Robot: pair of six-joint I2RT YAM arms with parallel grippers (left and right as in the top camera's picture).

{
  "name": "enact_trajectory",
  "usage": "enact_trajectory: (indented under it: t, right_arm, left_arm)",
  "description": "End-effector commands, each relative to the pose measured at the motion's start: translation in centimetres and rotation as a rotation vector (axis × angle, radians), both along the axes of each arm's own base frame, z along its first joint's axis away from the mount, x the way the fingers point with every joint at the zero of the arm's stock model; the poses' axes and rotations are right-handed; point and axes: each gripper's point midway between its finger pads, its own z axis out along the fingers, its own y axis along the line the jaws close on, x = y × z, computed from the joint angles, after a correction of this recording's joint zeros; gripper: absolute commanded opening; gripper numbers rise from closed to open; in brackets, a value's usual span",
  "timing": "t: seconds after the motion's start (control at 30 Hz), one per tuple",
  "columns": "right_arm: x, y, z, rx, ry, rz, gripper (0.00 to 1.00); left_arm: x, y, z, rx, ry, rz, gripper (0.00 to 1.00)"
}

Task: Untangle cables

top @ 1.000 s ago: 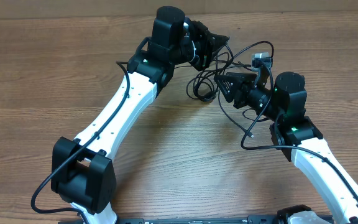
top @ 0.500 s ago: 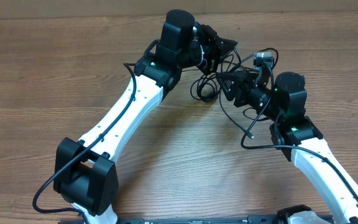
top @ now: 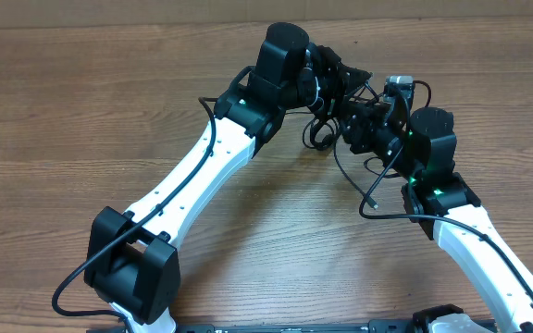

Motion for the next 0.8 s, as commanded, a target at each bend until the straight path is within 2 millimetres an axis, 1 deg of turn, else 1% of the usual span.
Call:
enact_trajectory:
  t: [0.0, 0.03, 0.13, 0.2, 0.37, 0.4, 0.53, 0.57, 0.67, 0.77]
  right_arm:
    - [0.7, -0.3, -0.1, -0.016, -0.008, -0.030, 0.06]
    - [0.8, -0.3, -0.3, -0.018, -0.001, -0.030, 0.04]
    - [0.6, -0.1, -1.4, -0.023, 0.035, -0.018, 0.04]
    - [0.2, 0.3, -2.4, -0.024, 0.079, 0.007, 0.04]
    - [-1.0, 0.4, -4.3, -0.042, 0.168, 0.033, 0.04]
    - [-1.7, 0.7, -4.9, -0.038, 0.206, 0.060, 0.04]
    - [-2.8, 0.7, -6.5, -0.053, 0.284, 0.079, 0.04]
    - [-3.1, 0.7, -6.9, -0.067, 0.293, 0.085, 0.04]
    - [-3.5, 0.4, -7.6, -0.083, 0.327, 0.080, 0.03]
    - [-3.7, 0.2, -8.1, -0.093, 0.348, 0.068, 0.04]
  left_arm:
    - [-0.3, -0.2, 1.4, -0.021, -0.019, -0.005, 0.04]
    - [-0.2, -0.1, 1.4, -0.020, -0.020, 0.000, 0.04]
    - [0.7, 0.5, 1.2, -0.012, -0.019, 0.048, 0.04]
    - [2.2, 1.6, 1.1, 0.008, -0.032, 0.126, 0.04]
    - [5.0, 4.6, 0.6, 0.049, -0.045, 0.273, 0.04]
    - [6.2, 6.3, -0.1, 0.085, -0.037, 0.351, 0.04]
    - [8.6, 10.9, -1.8, 0.177, -0.013, 0.528, 0.04]
    - [9.2, 12.4, -2.3, 0.204, -0.003, 0.576, 0.04]
    - [10.3, 16.7, -3.9, 0.290, 0.031, 0.701, 0.04]
    - [10.5, 21.3, -5.8, 0.390, 0.092, 0.814, 0.04]
